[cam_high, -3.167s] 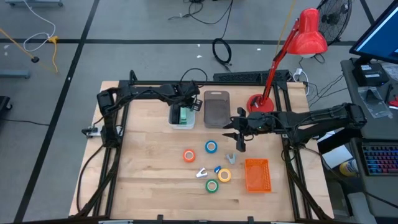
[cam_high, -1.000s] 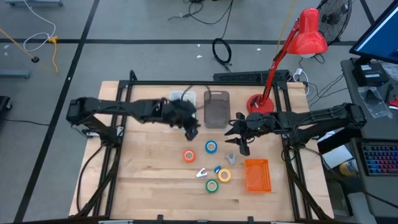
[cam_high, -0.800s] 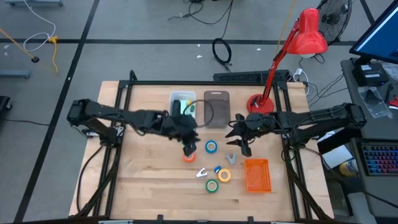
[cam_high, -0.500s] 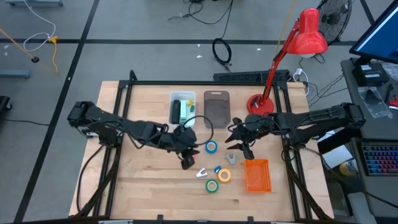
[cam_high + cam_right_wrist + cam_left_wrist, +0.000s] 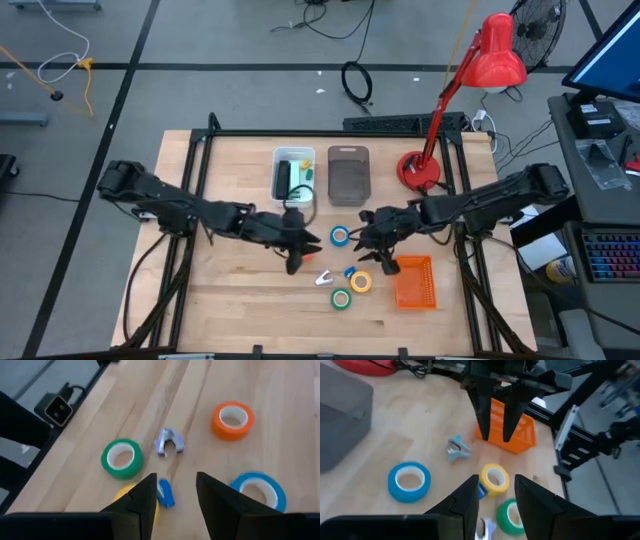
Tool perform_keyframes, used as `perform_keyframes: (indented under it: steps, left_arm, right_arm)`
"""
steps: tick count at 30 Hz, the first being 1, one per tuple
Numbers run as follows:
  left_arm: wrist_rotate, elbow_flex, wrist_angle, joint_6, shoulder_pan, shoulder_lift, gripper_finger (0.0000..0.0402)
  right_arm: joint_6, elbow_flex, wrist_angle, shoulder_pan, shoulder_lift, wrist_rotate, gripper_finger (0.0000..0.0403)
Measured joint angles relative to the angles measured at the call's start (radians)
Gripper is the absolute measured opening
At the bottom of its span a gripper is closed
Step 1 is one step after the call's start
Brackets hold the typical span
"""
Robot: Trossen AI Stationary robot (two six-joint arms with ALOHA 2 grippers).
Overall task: Pick and place Stapler, Stapler remover, tape
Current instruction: Put the blue stapler into the white bin
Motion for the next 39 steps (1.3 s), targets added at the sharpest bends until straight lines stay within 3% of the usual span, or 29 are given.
perform_keyframes:
  steps: [6,13,21,39]
  left_arm:
    - [-0.047,-0.217,0.172,-0.042,-0.027,-0.120,0.0127]
    - [-0.095,-0.322,0.200,-0.060,-0.068,-0.228,0.0127]
    - [-0.130,-0.372,0.192,-0.038,-0.090,-0.313,0.0127]
    - [-0.126,-0.374,0.178,-0.042,-0.100,-0.315,0.0127]
  right_arm:
    - [-0.041,0.103,-0.094,0.011,0.135,0.005,0.0130]
    - [-0.086,0.202,-0.144,0.007,0.280,0.051,0.0130]
    - [-0.086,0.203,-0.158,0.003,0.338,0.048,0.0130]
    - [-0.160,0.203,-0.180,0.023,0.416,0.024,0.0130]
